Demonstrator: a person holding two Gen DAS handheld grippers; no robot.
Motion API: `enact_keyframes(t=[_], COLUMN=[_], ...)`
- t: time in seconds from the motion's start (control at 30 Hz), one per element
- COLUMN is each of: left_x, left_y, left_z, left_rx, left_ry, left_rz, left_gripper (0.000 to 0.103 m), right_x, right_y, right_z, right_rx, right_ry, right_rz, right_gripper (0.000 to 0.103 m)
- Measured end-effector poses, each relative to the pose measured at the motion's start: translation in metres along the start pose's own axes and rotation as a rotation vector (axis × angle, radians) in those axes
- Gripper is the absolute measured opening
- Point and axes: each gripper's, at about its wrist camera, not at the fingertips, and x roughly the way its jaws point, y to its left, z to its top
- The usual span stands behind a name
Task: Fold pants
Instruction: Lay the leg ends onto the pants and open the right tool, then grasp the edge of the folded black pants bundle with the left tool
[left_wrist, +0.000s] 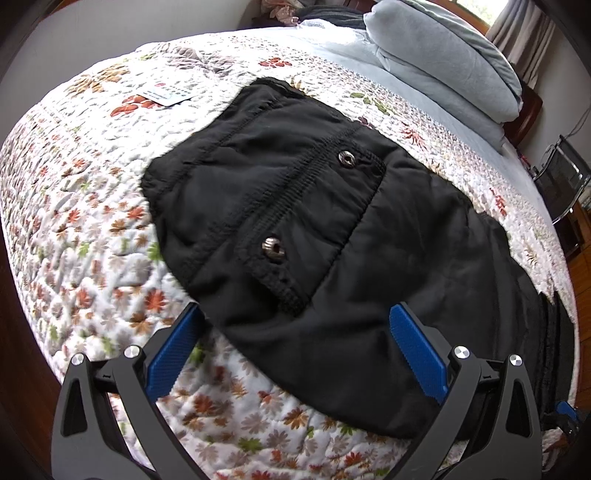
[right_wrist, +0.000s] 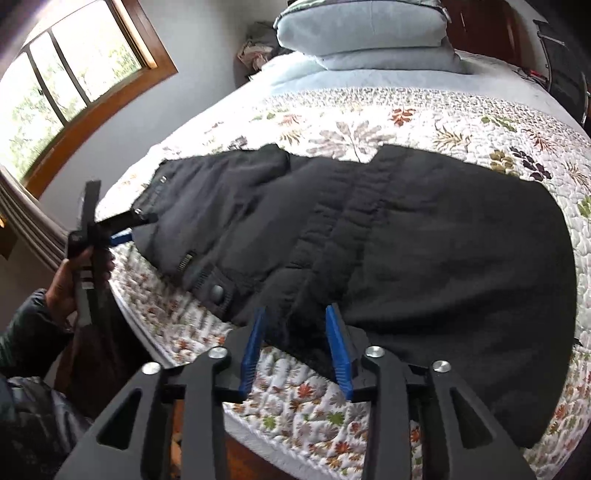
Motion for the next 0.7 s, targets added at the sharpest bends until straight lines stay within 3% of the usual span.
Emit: enact_keyframes(t=[0.13,0.23,0.33,0.43,0.57,0.7], left_x=[-0.015,-0.026,-0.028,-0.025,-0.020,-0.010], left_y=[0.027,0.065,0.092,0.109,0.112,0.116], left_z=[0.002,0.004,0.002,-0.001,-0.002,0.000], left_rx=[-0.059,-0.183,-0.307,-0.449,-0.542,-0.614], left_ry=[-0.009,0.000,0.035,0.072,0.088,0.098], left_rz=[0.008,-0.018,-0.096,-0.252,-0.409,-0.473], left_gripper=[0.100,0.100,0.100,0.100,0.100,0.100], right_x=[-0.026,-0.043,-0.055,-0.064,-0.067,-0.065], right_y=[-0.013,-0.029,-0.048,-0.068,-0.082,-0.083], right_z=[0.006,0.010,0.011,0.010,0.006,0.005], right_rx=[0.064,0.110,0.163,0.229,0.266,0.256], right_ry=[-0.057,-0.100,-0.131,-0.155,-0.162,-0.155], right_rz=[0.033,-0.002,-0.053,-0.081,-0.110,-0.119], right_gripper=[0.048,0.049,0.051,0.051,0.051,0.051])
